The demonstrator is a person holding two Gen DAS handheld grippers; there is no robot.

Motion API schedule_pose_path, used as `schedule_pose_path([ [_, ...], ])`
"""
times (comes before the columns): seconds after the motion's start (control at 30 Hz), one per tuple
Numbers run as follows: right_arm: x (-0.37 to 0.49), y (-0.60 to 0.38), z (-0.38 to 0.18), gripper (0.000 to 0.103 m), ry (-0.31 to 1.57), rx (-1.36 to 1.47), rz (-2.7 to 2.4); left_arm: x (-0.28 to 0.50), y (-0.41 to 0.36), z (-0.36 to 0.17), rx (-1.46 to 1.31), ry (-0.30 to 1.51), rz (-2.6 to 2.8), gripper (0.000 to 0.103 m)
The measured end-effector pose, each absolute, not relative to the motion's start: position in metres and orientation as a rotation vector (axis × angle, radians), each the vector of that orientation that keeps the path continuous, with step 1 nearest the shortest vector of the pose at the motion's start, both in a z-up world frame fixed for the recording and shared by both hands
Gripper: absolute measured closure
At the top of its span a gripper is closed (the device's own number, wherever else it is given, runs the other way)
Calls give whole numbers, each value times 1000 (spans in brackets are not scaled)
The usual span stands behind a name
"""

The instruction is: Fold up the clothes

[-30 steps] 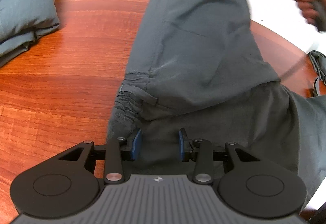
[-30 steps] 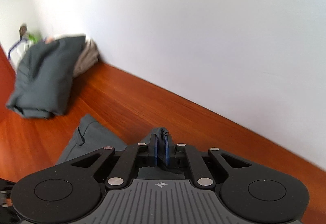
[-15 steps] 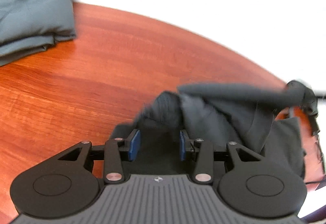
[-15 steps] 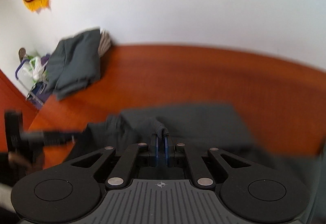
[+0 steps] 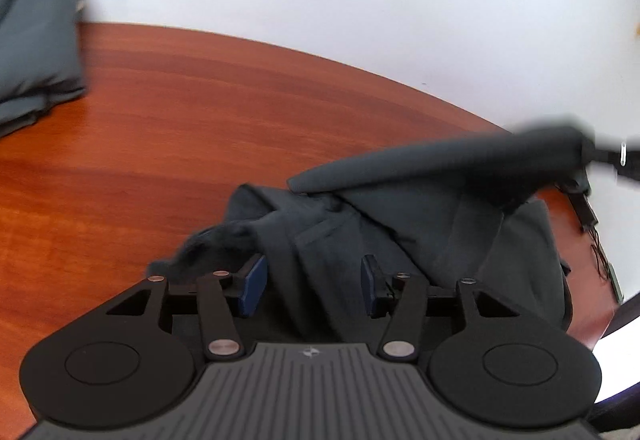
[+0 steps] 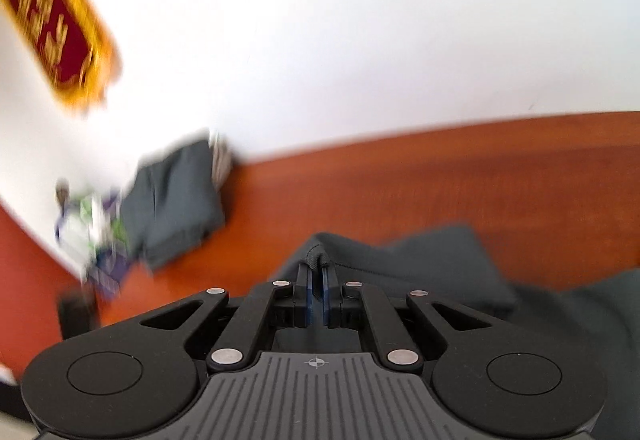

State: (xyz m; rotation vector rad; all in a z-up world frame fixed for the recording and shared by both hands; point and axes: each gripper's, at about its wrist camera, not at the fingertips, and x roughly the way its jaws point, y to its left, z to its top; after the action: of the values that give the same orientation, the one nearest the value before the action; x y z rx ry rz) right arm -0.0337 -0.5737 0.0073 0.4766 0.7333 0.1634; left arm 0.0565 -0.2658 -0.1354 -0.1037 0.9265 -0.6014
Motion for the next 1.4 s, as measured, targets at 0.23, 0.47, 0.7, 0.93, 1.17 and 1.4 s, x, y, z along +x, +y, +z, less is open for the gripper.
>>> schedule_pose_path([
  [0.23, -26, -638, 5, 96, 576, 696, -129, 59, -283, -142, -58, 912, -640, 47],
  [0.47, -24, -688, -33, 95, 553, 720, -456, 61, -280, -147, -67, 911, -630, 47],
  [0.7, -11, -688, -63, 84, 699, 619, -428, 67, -284, -158, -69, 957, -631, 46],
  [0.93, -31, -661, -66, 67, 755, 454, -252, 63, -290, -156, -60, 998, -637, 46],
  [1.17, -39, -632, -103, 60, 903, 418, -177, 64, -295, -163, -42, 1029, -640, 45],
  [1.4, -26, -624, -91, 94, 837, 386, -170, 64, -299, -165, -27, 1036, -656, 45],
])
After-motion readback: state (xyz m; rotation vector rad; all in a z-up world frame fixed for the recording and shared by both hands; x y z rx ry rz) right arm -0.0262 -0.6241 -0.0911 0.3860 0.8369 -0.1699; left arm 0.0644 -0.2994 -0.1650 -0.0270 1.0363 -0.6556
